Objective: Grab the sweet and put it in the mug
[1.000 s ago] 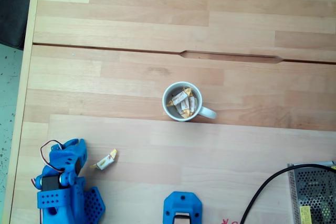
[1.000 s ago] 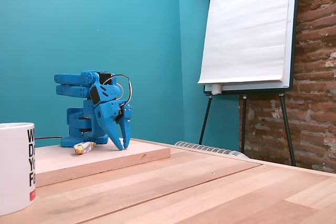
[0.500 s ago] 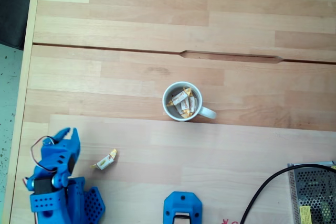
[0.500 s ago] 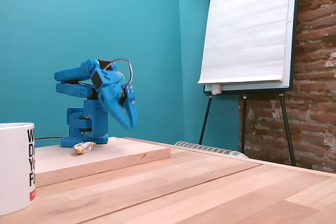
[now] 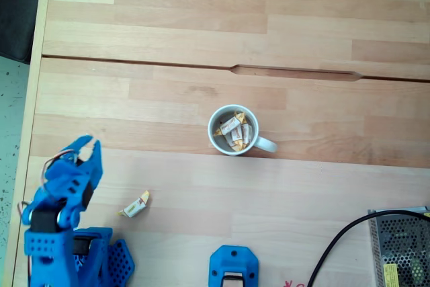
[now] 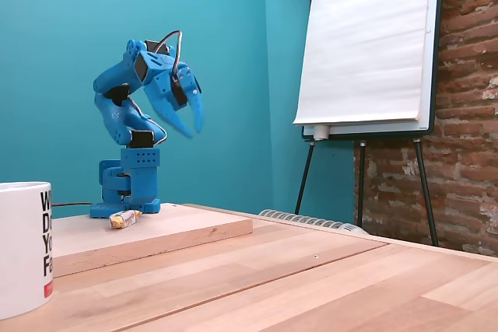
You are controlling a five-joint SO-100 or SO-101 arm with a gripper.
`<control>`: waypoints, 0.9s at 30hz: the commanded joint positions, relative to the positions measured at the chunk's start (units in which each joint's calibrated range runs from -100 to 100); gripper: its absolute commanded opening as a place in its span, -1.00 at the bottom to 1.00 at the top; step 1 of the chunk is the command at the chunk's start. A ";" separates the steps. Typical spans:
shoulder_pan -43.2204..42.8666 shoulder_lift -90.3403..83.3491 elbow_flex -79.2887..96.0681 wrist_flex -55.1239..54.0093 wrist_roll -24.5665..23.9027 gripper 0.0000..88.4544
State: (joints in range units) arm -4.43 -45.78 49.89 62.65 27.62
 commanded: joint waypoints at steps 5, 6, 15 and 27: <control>1.74 11.61 -3.86 13.07 3.37 -0.90; 1.89 12.56 -4.04 14.28 3.76 -0.90; 2.25 14.19 -12.24 17.67 4.05 -0.90; 6.97 14.02 -20.09 34.77 6.94 -0.90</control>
State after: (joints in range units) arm 0.59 -31.61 33.84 94.06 32.99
